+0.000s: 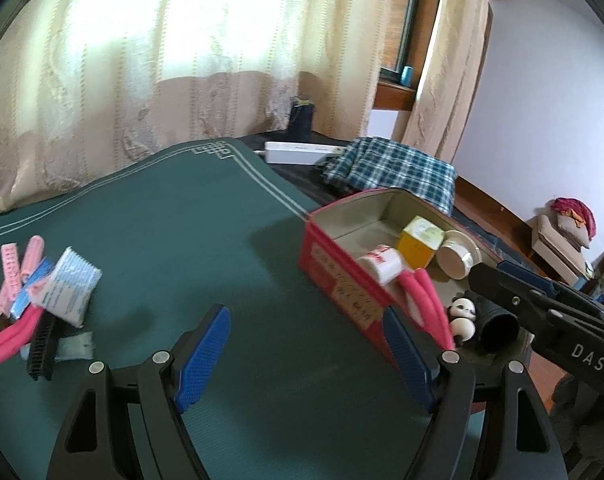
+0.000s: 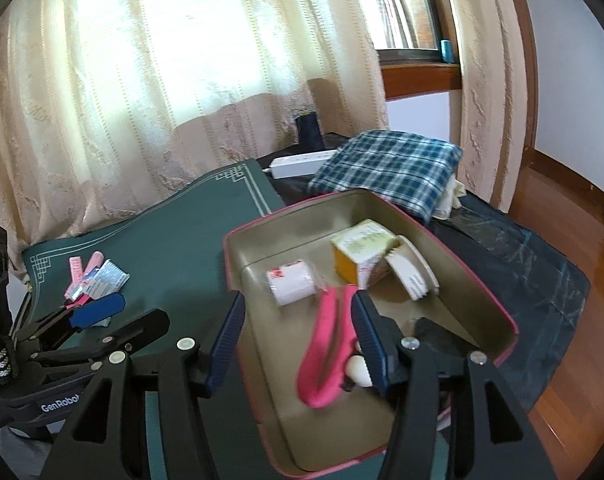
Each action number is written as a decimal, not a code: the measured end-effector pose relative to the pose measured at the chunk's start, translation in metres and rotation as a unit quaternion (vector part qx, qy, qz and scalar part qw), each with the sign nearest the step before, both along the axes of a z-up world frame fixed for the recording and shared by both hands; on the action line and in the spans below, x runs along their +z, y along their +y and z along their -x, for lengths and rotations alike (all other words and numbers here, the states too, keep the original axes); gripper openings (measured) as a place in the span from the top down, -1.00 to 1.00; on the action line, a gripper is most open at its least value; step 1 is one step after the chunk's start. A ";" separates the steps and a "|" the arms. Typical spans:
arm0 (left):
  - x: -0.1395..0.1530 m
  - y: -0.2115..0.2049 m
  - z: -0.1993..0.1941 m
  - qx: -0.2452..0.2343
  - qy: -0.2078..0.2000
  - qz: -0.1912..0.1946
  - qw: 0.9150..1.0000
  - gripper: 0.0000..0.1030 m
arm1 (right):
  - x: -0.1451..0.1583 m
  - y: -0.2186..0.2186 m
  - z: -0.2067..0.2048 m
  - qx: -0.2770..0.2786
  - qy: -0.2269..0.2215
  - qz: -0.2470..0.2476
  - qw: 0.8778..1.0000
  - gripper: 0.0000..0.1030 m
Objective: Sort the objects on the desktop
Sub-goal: 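Move both grippers back to the pile and grasp the black comb with the right gripper, then grasp the pink foam curler with the left gripper while the right holds the black comb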
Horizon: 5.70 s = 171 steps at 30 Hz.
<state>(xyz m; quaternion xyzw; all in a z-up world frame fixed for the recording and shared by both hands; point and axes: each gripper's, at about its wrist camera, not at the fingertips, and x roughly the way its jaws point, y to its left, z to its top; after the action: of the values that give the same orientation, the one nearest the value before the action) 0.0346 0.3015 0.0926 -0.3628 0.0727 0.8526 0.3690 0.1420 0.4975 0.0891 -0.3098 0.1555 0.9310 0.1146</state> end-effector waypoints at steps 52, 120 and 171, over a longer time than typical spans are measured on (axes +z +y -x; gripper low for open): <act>-0.038 -0.255 0.104 0.252 -0.028 -0.001 0.967 -0.56 | -0.049 -0.196 0.143 0.219 -0.100 0.009 0.971 -0.36; -0.065 -0.204 0.150 0.196 -0.011 0.104 0.975 -0.56 | -0.085 -0.205 0.143 0.258 -0.121 0.043 0.957 0.44; -0.074 -0.190 0.152 0.142 -0.039 0.122 0.981 -0.09 | -0.086 -0.207 0.142 0.259 -0.113 0.041 0.958 0.43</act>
<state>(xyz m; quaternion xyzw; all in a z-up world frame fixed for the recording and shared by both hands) -0.1171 0.1115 0.0181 -0.4449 0.1096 0.8662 0.1994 -0.0001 0.2903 0.0032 -0.4467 0.0944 0.8807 -0.1264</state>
